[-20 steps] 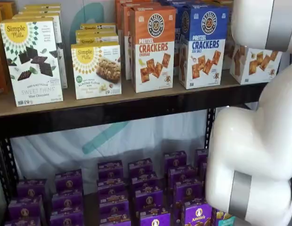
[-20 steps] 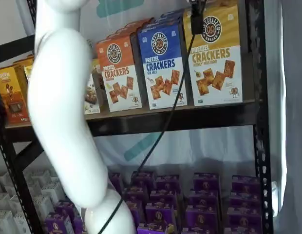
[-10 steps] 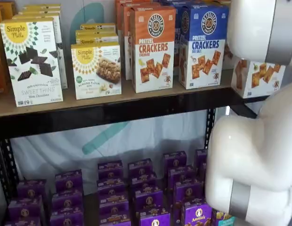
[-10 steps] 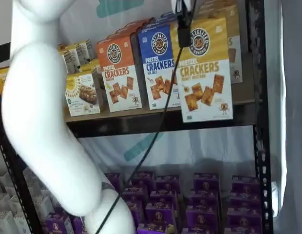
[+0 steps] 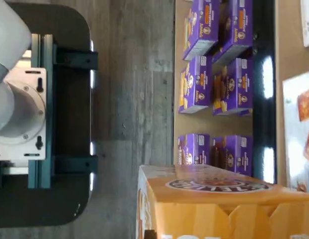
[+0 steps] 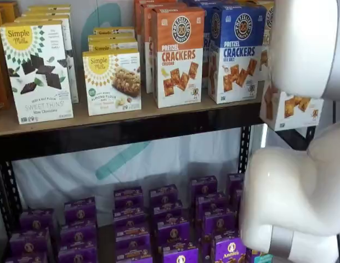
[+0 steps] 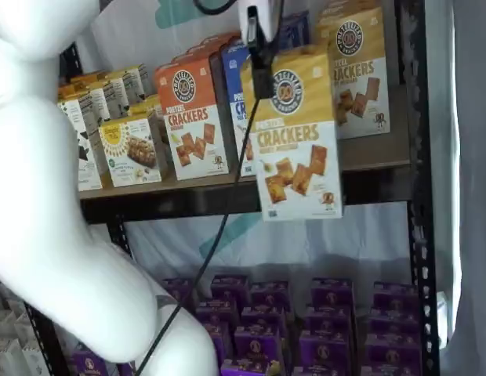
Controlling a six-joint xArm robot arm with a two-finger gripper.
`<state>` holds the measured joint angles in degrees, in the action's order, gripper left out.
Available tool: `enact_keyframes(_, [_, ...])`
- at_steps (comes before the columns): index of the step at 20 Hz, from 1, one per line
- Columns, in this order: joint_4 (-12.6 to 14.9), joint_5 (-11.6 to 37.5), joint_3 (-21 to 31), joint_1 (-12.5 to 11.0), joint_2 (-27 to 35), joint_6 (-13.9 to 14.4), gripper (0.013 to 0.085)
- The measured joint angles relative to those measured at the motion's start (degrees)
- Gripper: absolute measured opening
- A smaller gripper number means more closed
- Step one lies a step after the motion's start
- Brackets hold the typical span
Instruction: Retrieve the yellow and white box located on the top shelf, the sixth one from the left
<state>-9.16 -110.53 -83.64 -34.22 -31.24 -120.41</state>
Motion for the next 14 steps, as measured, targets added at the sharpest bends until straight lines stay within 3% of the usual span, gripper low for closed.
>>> enact_keyframes(4, [-0.09,-1.14,2.04,3.62,-2.34,3.80,0.0610])
enact_keyframes(14, [0.23,-1.41,4.74,8.81,-5.60,8.98,0.0610])
